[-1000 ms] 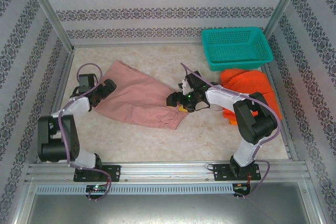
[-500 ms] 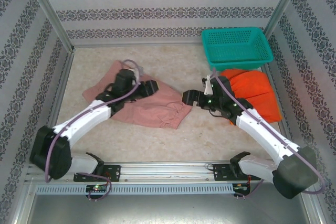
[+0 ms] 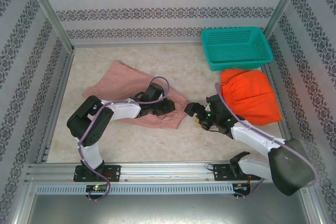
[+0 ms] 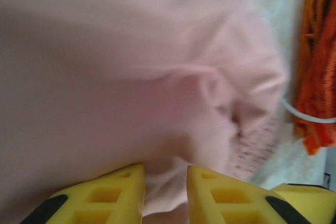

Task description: Fold and stack the shorts

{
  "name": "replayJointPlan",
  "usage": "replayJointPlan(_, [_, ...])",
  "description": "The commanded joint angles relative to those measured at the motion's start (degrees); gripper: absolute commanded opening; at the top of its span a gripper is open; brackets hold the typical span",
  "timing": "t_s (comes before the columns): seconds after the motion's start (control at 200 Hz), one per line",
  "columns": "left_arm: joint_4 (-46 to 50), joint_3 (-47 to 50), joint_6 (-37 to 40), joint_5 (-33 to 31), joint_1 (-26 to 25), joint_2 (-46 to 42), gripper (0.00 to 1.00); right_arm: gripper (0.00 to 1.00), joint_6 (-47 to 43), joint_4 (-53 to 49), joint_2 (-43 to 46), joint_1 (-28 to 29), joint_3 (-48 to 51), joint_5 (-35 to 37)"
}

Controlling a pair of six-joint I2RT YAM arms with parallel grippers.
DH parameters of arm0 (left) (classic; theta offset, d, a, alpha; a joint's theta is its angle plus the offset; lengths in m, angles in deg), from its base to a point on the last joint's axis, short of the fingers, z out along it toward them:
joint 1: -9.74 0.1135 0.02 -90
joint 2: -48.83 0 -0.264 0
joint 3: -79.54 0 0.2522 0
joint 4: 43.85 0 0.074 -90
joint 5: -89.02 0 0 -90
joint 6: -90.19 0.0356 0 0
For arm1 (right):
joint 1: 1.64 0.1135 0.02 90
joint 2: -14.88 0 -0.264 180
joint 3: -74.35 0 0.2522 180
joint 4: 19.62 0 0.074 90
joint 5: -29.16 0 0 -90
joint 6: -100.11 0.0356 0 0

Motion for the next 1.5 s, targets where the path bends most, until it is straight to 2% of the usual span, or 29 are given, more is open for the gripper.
replayJointPlan(0.0, [-2.4,2.2,-1.1,-2.4,0.3,1.3,0.26,0.90,4.3,8.4,-3.5,1.8,-0.4,-2.5])
replayJointPlan(0.31, [-7.3,6.3,-4.1,-1.8,1.0,4.8,0.23,0.87,8.5,16.4,-12.5,3.4,-1.1,-3.9])
replayJointPlan(0.909, [-8.6,7.5,-4.6,-1.4,1.3,4.8,0.22,0.72,9.8,19.9,-20.0,4.3,-3.0,-1.9])
replayJointPlan(1.049, [-9.2,7.9,-5.0,-1.3,1.3,4.9,0.22,0.61,11.4,23.4,-21.7,4.9,-3.3,-1.9])
replayJointPlan(1.214, [-10.3,8.3,-5.8,-1.0,1.3,4.9,0.22,0.44,10.4,23.8,-22.4,5.2,-4.9,-0.6])
replayJointPlan(1.274, [-10.6,8.3,-6.0,-0.9,1.3,4.7,0.22,0.35,9.0,22.9,-23.1,5.2,-5.6,-0.2])
replayJointPlan(1.379, [-11.2,8.5,-6.4,-1.0,1.3,3.5,0.22,0.11,6.9,20.7,-24.2,4.5,-6.3,-0.5])
replayJointPlan(1.464, [-9.7,8.2,-4.9,-2.3,1.8,-0.2,0.25,0.00,3.2,15.5,-22.6,2.9,-6.5,-0.2])
replayJointPlan(1.499, [-8.0,7.8,-3.9,-3.0,2.3,-2.4,0.29,0.00,1.3,12.4,-21.0,1.9,-6.5,-0.2])
